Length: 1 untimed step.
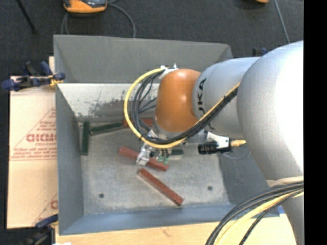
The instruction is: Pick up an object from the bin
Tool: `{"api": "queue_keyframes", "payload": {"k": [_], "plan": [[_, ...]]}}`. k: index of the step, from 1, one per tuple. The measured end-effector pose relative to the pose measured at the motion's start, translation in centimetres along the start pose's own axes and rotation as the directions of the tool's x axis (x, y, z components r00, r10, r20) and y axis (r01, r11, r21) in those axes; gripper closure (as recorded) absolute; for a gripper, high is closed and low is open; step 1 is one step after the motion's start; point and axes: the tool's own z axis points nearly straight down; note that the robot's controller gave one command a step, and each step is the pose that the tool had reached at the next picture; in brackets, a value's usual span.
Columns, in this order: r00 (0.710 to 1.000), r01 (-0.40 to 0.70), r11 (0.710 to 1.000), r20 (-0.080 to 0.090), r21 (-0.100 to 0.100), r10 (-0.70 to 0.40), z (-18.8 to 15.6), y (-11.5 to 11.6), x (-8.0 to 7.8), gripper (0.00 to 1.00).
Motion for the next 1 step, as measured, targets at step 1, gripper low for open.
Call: {"api": "queue_keyframes", "payload": {"k": [1], "plan": [[1.000,0.000,1.000,-0.001,0.000,0.000,-0.68,-0.01,-0.03,1.00]]}}
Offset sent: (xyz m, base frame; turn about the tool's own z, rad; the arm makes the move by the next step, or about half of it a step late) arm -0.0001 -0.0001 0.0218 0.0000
